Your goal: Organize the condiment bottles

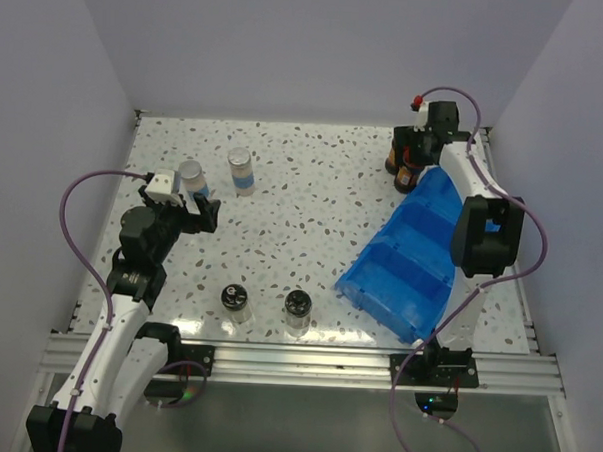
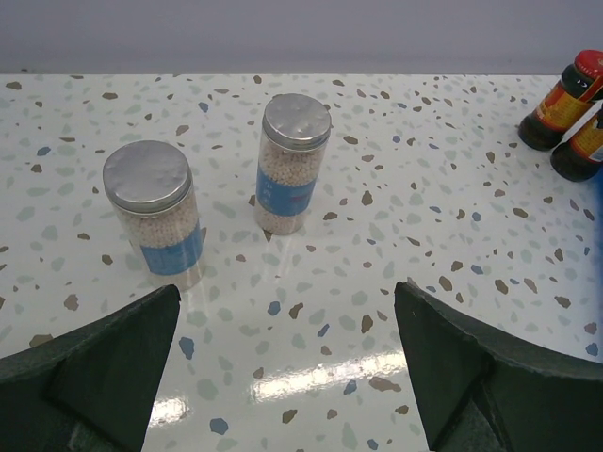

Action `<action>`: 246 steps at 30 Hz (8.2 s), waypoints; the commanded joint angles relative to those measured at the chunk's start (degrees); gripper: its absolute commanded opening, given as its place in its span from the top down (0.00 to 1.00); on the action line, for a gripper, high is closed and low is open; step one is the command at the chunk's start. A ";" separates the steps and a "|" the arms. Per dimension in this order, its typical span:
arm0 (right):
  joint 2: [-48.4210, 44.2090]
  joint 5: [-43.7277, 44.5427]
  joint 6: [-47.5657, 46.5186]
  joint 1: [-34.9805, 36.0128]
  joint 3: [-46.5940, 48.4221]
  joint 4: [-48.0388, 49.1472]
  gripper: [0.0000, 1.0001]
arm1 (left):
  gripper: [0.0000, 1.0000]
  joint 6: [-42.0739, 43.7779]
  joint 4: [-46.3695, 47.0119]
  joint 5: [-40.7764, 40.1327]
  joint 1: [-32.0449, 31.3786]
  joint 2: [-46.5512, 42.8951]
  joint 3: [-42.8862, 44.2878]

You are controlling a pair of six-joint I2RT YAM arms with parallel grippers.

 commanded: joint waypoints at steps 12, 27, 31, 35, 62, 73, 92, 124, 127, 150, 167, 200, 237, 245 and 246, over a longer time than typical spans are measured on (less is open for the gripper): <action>2.30 0.33 -2.75 0.02 4.59 -1.84 0.61 | 0.00 0.37 1.72 1.04 -0.46 -0.97 0.46; -10.80 -9.78 0.41 0.02 -0.95 0.36 1.00 | 0.00 0.37 1.81 1.13 -0.46 -1.58 0.46; -13.69 -10.74 0.67 -0.06 -1.56 -0.17 1.00 | 0.00 0.37 1.81 1.13 -0.46 -2.02 0.55; -18.77 -10.92 1.11 -0.06 -3.40 0.18 1.00 | 0.00 0.28 1.81 1.13 -0.46 -2.20 0.46; -35.32 -8.20 -2.75 -16.24 -17.99 1.59 1.00 | 0.00 0.63 1.46 0.25 -0.81 -4.04 0.64; -36.73 -3.54 -5.12 -16.33 -24.41 6.50 1.00 | 0.00 0.54 1.55 0.69 -1.16 -4.40 0.64; -30.92 1.03 -7.41 -16.68 -31.01 10.11 0.47 | 0.00 0.63 1.64 1.13 -1.42 -4.57 0.64; -14.94 -6.72 0.48 1.16 -8.10 5.45 0.02 | 0.00 0.98 1.72 1.66 -1.60 -2.90 0.55; -8.97 -1.09 4.69 3.09 -1.95 4.49 0.02 | 0.00 1.07 1.72 1.48 -1.42 -2.64 0.55; 11.70 12.98 9.20 5.12 19.43 -2.10 0.02 | 0.00 1.77 1.90 1.92 -1.60 -2.11 0.64; 17.33 12.99 8.15 4.94 24.89 -2.11 0.19 | 0.00 1.95 1.81 2.18 -1.51 -1.76 0.64; -25.56 9.38 5.33 1.87 -13.50 16.35 1.00 | 0.00 1.51 2.08 3.50 -1.51 -3.78 0.64; -19.94 5.60 -0.03 -6.22 -26.53 16.44 0.37 | 0.00 1.60 2.08 3.68 -1.60 -4.22 0.55; -20.73 4.72 -0.29 -6.22 -26.00 15.38 0.02 | 0.00 1.60 2.08 3.77 -1.60 -4.22 0.55; -21.69 4.46 -0.38 -6.30 -26.00 15.38 0.02 | 0.00 1.60 2.08 3.85 -1.60 -4.22 0.64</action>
